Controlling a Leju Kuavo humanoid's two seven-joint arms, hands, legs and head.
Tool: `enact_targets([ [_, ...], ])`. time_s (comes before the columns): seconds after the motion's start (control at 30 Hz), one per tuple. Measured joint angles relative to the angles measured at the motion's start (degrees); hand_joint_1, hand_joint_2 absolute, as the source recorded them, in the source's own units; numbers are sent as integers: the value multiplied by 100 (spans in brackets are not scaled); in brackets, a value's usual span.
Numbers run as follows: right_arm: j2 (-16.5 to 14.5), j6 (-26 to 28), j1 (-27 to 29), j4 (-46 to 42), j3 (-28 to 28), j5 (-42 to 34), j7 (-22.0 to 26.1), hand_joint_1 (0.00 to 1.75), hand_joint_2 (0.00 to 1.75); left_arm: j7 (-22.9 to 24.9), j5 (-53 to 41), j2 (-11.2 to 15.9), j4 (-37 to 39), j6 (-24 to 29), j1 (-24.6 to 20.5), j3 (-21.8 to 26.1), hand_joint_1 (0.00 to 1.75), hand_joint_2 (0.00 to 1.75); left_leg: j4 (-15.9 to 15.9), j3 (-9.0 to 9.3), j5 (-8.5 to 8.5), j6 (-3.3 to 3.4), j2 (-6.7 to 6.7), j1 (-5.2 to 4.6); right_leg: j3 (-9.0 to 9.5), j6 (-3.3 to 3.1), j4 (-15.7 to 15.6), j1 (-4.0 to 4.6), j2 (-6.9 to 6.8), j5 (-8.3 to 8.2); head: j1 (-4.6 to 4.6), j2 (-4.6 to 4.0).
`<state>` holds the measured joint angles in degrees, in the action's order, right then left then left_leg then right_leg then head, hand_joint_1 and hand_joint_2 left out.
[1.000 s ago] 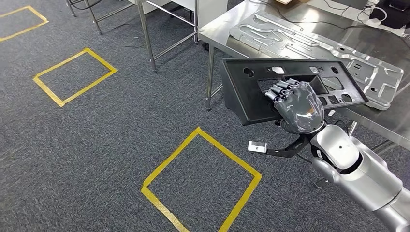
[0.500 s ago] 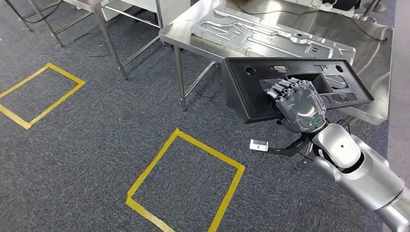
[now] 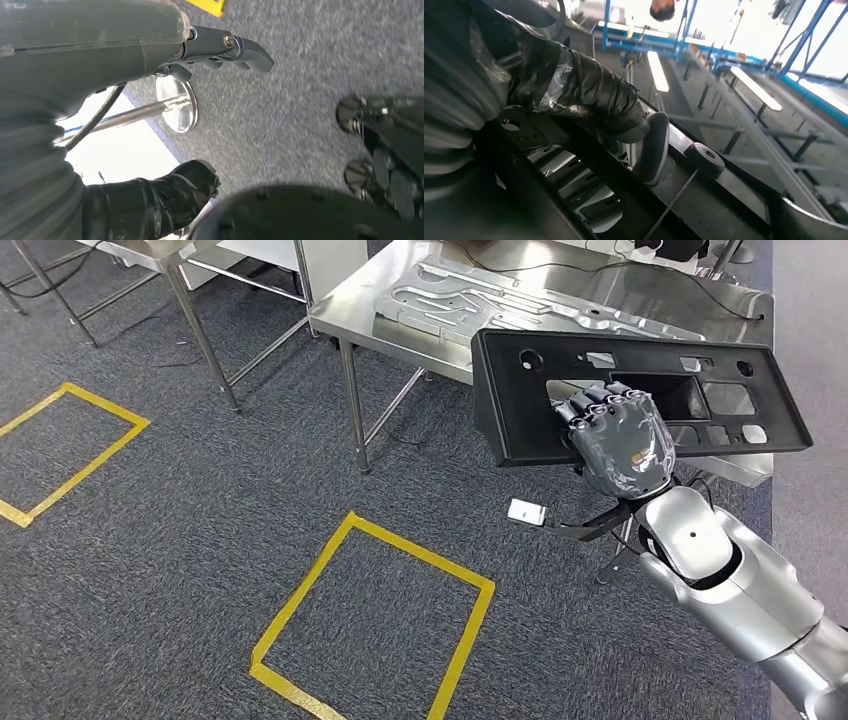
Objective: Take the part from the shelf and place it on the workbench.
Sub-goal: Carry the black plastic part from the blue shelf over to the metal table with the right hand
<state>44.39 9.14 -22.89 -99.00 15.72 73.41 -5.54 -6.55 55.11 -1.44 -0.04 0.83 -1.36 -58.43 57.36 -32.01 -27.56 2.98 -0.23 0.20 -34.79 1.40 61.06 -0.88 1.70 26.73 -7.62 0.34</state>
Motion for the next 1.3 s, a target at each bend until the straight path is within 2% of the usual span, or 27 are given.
enact_targets([
  [0.03,-4,28,-14,11,0,44,-22,175,175,-1,10,-8,0,-3,3,-10,0,175,-21,45,1,22,7,7,-100,18,201,-4,-40,112,-1,-1],
  [0.1,-18,40,-32,34,1,88,-44,175,175,-1,16,-11,0,-1,11,-29,0,175,-29,79,-21,47,24,4,-464,63,848,-20,-99,407,-1,-1],
  [0.13,-26,28,-31,49,2,96,-47,175,175,-1,17,-11,0,-1,13,-41,0,175,-28,94,-40,48,29,1,-655,83,1142,-34,-105,497,-1,-1],
  [0.17,-31,12,-26,65,4,96,-47,175,175,-1,17,-12,0,-1,15,-56,0,175,-26,118,-67,43,35,-1,-786,101,1290,-52,-112,493,-1,-1],
  [0.2,-34,-3,-23,81,5,95,-47,175,175,-1,17,-15,0,-1,16,-72,0,175,-24,154,-101,30,39,0,-819,116,1239,-69,-123,377,-1,-1],
  [0.27,-34,-27,-21,108,7,94,-47,175,175,-1,17,-21,0,-2,22,-99,0,175,-24,266,-198,-14,48,8,-595,140,606,-99,-173,-70,-1,-2],
  [0.3,-40,-44,-25,122,10,92,-45,175,175,-1,17,-24,1,-2,24,-108,0,175,-26,324,-248,-44,58,11,-465,139,274,-91,-210,-199,-1,-2],
  [0.37,-52,-70,-37,141,16,83,-34,175,175,-4,17,-24,2,-1,25,-122,0,175,-40,402,-337,-123,84,10,-295,64,-110,-37,-256,-222,-4,-1],
  [0.47,-61,-77,-54,153,19,72,-26,175,175,-9,19,-23,2,-1,3,-157,0,175,97,454,-365,-225,112,13,-147,-108,-177,-8,-198,-90,-8,0],
  [0.53,-63,-77,-67,152,18,72,-26,175,175,-9,23,-23,2,1,-4,-185,0,175,614,224,-311,-262,95,29,39,-195,-193,-17,-168,22,-4,1],
  [0.57,-67,-76,-69,151,18,74,-25,175,175,-9,29,-23,2,1,-6,-196,0,175,991,-21,-333,-275,83,34,134,-227,-206,-15,-166,87,-3,1],
  [0.63,-79,-75,-71,152,26,75,-16,175,175,-9,50,-25,2,2,1,-215,0,175,1631,-603,-592,-286,70,35,309,-264,-210,-3,-152,235,-4,1],
  [0.7,-96,-73,-67,156,35,70,-8,175,175,-5,75,-24,2,2,14,-232,0,175,1755,-992,-906,-272,66,30,513,-270,-212,9,-118,402,-4,1],
  [0.73,-106,-73,-65,158,37,66,-7,175,175,-2,89,-23,2,2,30,-241,0,175,1582,-1074,-903,-249,62,17,634,-266,-214,12,-97,498,-4,1],
  [0.77,-114,-73,-61,160,38,62,-6,175,175,1,104,-22,3,3,50,-249,0,175,1299,-1106,-714,-211,54,-3,755,-257,-218,14,-81,598,-3,1],
  [0.83,-134,-71,-31,172,47,59,-5,175,175,3,125,0,16,5,111,-258,0,175,656,-1115,166,-105,-1,-63,939,-215,-243,13,-43,792,-2,-1],
  [0.87,-146,-70,-15,180,55,59,-1,175,175,3,129,11,24,6,120,-260,0,175,456,-1093,505,-68,-26,-89,1002,-180,-287,12,-26,864,-2,-1],
  [0.9,-156,-69,4,187,63,58,2,175,175,3,130,21,30,5,122,-261,0,175,326,-1054,696,-36,-46,-106,1075,-142,-325,10,-11,891,-2,-1],
  [0.97,-157,-68,14,190,73,50,5,175,175,4,132,16,31,4,97,-264,0,175,194,-851,605,7,-35,-104,1150,-72,-271,5,-5,757,-2,2],
  [1.0,-153,-68,15,190,75,46,6,175,175,4,134,11,31,5,97,-266,0,175,96,-710,564,35,-32,-93,1085,-54,-60,4,-24,598,0,2],
  [1.07,-154,-72,7,194,78,41,9,175,175,4,151,5,31,10,92,-269,0,175,-75,-396,453,68,-38,-72,666,-31,610,-1,-68,389,-1,2],
  [1.1,-156,-76,8,199,83,39,14,175,175,4,166,4,31,12,90,-272,0,175,-135,-248,372,75,-45,-72,400,-18,916,0,-87,451,0,2],
  [1.13,-159,-80,13,207,87,33,16,175,175,4,180,4,31,14,88,-275,0,175,-182,-96,281,76,-54,-72,147,1,1105,-3,-92,658,-1,2],
  [1.2,-161,-95,22,223,94,4,20,175,175,4,202,3,31,16,92,-288,0,175,-233,230,59,66,-74,-71,-231,41,1093,-8,-101,1207,-1,2],
  [1.23,-162,-106,25,231,96,-15,21,175,175,6,213,1,31,17,95,-298,0,175,-242,406,-68,55,-81,-71,-353,56,920,-16,-108,1342,-1,2],
  [1.27,-163,-120,29,237,97,-30,23,175,175,9,223,-2,31,21,99,-308,0,175,-244,584,-204,43,-84,-71,-441,62,655,-28,-120,1228,-1,1],
  [1.3,-168,-138,42,244,98,-37,25,175,175,15,233,-5,31,25,118,-318,0,175,-250,741,-343,30,-86,-71,-488,59,378,-40,-148,767,-3,1],
])
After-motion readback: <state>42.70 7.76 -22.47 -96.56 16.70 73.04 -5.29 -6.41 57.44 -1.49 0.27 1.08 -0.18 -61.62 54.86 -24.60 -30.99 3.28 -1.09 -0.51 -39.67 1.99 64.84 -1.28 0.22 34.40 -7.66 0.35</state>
